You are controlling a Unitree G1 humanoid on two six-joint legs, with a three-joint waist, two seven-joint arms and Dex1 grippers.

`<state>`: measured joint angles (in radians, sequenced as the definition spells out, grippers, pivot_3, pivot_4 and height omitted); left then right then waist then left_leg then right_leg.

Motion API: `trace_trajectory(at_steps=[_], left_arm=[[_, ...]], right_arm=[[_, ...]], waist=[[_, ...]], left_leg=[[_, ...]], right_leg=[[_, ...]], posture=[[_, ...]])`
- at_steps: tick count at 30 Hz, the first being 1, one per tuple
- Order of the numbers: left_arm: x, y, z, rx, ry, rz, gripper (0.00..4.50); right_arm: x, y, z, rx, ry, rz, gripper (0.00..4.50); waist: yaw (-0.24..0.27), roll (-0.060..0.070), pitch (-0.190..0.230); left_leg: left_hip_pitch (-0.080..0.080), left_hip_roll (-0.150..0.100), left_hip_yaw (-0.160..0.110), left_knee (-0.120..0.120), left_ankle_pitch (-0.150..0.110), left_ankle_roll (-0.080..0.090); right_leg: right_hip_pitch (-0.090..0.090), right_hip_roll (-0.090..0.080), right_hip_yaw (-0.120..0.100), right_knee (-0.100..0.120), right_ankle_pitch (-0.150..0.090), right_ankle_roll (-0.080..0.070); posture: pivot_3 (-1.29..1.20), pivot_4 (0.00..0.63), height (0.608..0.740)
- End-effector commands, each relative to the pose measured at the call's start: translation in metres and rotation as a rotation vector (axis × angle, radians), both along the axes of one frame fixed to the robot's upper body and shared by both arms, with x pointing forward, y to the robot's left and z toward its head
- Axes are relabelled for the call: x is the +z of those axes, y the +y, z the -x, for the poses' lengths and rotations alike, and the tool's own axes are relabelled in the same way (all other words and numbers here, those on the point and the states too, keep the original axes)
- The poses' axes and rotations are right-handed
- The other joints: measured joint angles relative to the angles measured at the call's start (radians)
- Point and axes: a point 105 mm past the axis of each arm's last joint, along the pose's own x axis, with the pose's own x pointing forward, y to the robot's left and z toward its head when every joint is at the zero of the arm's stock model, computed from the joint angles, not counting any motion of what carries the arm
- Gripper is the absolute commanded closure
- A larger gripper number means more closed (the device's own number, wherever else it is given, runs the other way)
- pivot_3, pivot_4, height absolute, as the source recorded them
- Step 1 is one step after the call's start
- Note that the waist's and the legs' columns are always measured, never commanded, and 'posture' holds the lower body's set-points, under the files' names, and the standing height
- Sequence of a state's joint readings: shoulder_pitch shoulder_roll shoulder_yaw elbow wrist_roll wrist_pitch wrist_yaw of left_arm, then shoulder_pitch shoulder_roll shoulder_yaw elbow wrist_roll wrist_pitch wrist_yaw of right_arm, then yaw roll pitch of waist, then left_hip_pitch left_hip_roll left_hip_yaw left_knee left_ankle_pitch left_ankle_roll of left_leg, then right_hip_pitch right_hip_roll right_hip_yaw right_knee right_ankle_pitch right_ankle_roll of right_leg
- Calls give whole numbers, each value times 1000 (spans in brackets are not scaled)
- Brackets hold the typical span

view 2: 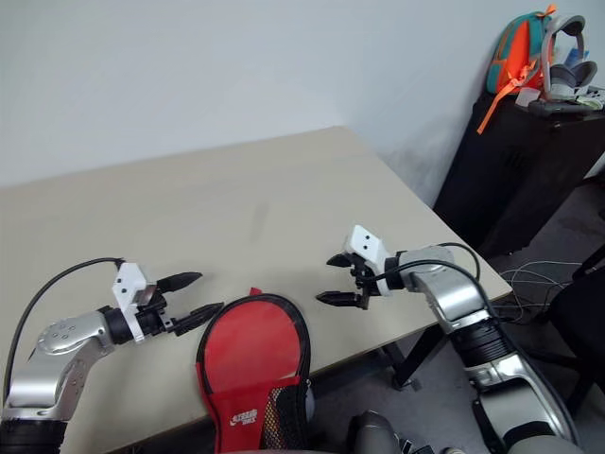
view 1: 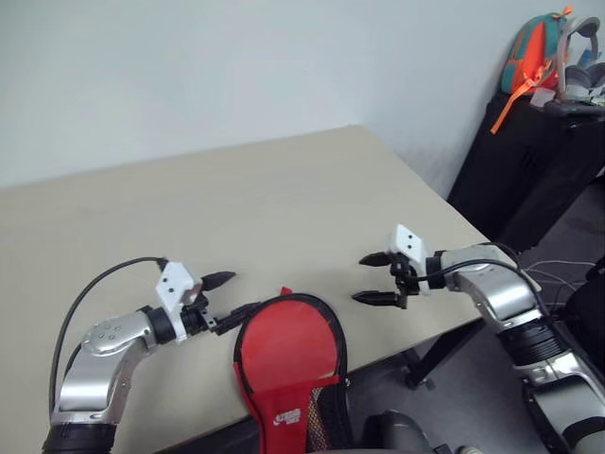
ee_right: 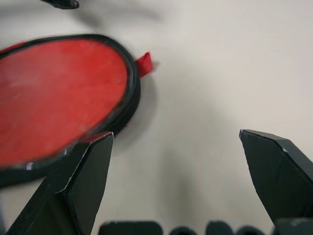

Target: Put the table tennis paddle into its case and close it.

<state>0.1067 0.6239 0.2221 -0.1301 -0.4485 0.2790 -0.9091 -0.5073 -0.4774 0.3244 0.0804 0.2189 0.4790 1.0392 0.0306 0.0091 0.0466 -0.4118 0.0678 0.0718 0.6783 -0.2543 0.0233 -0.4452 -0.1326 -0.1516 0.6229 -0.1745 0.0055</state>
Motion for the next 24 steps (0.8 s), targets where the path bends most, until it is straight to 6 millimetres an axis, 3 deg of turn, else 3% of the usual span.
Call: trace_trajectory(at_steps=[1,8,17,24], left_arm=[[14,0,1,39,-55,35,34],[1,1,7,82,-22,51,34],[-2,-1,7,84,-12,61,34],[-5,-4,4,79,-9,58,0]], right_arm=[[-1,13,-4,-39,-30,-20,0],[-18,37,-1,-57,11,-37,0],[-34,47,9,-32,74,-32,0],[-36,56,15,-9,91,-39,2260]], waist=[[0,0,0],[1,0,1],[-1,0,1],[-5,1,1]], left_leg=[[0,0,0,0,0,0],[0,0,-1,1,0,0],[0,0,-1,1,0,0],[0,0,-1,1,0,-1]], right_leg=[[0,0,0,0,0,0],[0,0,0,0,0,-1],[0,1,0,0,0,-1],[0,1,0,0,0,-1]], posture=[[0,0,706],[0,0,706],[0,0,706],[0,0,706]])
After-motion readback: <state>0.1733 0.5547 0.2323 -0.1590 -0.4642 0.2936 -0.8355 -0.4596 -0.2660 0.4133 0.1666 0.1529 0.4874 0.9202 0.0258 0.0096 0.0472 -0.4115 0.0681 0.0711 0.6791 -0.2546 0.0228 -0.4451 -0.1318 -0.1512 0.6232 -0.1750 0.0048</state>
